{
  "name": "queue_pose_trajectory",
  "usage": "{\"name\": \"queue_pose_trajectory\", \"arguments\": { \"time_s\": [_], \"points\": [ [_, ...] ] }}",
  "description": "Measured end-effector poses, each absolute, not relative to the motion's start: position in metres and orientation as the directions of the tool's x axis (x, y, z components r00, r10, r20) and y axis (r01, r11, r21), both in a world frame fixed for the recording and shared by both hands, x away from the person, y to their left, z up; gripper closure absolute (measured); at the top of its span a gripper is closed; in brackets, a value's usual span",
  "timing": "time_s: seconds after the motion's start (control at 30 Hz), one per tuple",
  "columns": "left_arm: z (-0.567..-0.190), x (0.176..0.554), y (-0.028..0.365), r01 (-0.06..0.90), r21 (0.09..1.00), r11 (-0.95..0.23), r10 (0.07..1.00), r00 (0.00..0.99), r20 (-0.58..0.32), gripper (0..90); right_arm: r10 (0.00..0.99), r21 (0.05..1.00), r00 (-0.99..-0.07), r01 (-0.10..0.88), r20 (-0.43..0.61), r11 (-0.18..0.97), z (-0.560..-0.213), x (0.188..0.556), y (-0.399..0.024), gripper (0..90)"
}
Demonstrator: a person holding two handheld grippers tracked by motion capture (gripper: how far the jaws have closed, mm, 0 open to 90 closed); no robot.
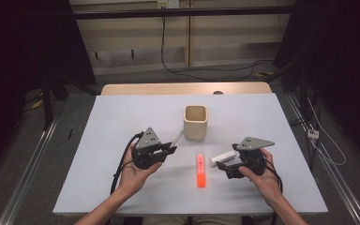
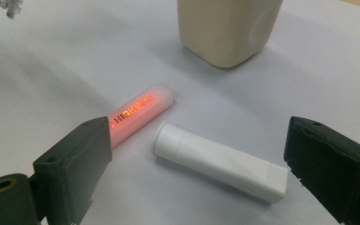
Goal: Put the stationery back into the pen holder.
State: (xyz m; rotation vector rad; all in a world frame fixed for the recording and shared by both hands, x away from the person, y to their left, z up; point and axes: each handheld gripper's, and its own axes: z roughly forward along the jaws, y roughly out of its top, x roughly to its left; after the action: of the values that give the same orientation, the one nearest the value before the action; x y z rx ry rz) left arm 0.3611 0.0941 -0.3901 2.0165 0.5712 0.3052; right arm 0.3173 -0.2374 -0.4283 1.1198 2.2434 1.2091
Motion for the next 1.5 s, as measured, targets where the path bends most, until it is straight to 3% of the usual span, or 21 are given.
{"name": "queue_pose_trajectory", "arguments": {
  "time_s": [0.43,0.73,1.07,1.5],
  "points": [
    [-0.36,0.391,0.087,0.256,0.916,-0.309,0.574,0.818,-0.035,79.4,0.835,0.842,-0.549,0.465,0.032,0.273,-0.434,0.297,-0.256,7.8],
    [-0.355,0.417,0.085,0.289,0.929,-0.229,0.62,0.78,-0.09,79.4,0.85,0.858,-0.524,0.461,0.056,0.228,-0.438,0.288,-0.268,5.4],
    [-0.343,0.436,0.066,0.291,0.939,-0.184,0.609,0.784,-0.123,79.4,0.86,0.859,-0.506,0.468,0.068,0.208,-0.441,0.288,-0.274,5.4],
    [-0.337,0.452,0.025,0.238,0.944,-0.228,0.626,0.778,-0.045,79.4,0.846,0.854,-0.528,0.471,0.073,0.22,-0.443,0.288,-0.271,5.4]
  ]
}}
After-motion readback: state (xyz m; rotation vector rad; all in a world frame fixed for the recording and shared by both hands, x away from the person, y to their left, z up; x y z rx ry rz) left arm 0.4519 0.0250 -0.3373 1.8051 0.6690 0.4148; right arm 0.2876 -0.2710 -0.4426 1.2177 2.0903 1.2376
